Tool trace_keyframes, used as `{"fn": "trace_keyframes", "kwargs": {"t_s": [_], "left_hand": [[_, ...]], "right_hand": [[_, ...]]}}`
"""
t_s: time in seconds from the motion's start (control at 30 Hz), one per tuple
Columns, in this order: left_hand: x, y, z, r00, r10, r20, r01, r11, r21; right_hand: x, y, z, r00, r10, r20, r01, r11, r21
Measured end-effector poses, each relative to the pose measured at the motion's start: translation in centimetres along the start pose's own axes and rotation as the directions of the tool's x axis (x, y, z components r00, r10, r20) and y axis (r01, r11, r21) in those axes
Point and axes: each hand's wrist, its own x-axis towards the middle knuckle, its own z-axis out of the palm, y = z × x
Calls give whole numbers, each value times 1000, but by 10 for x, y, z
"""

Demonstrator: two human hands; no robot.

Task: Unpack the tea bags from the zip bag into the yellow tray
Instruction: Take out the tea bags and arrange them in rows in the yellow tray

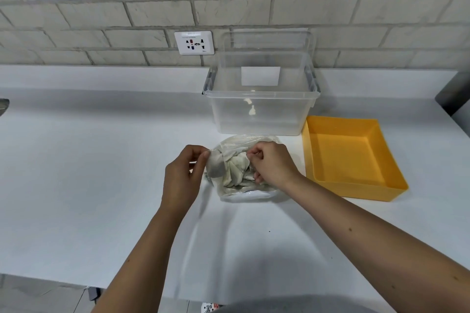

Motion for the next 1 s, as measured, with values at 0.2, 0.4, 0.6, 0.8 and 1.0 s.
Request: {"fn": "trace_keyframes", "kwargs": {"t_s": [0.2,0.4,0.6,0.8,1.0], "left_hand": [[-3,-1,3,987,-149,-65,137,979,-152],[-4,3,3,972,-229,-54,209,945,-251],[-5,5,6,947,-318,-42,295,915,-276],[-5,14,19,931,-366,1,342,869,-359],[-7,30,36,905,-405,130,421,806,-416]], "right_hand": [[5,1,14,998,-38,-52,36,999,-39],[5,6,20,986,-167,-6,162,965,-205],[-7,7,3,989,-49,-142,49,999,-7],[-36,0,-26,986,146,83,-163,711,684],[-47,-7,-32,975,122,188,-222,633,742]]}}
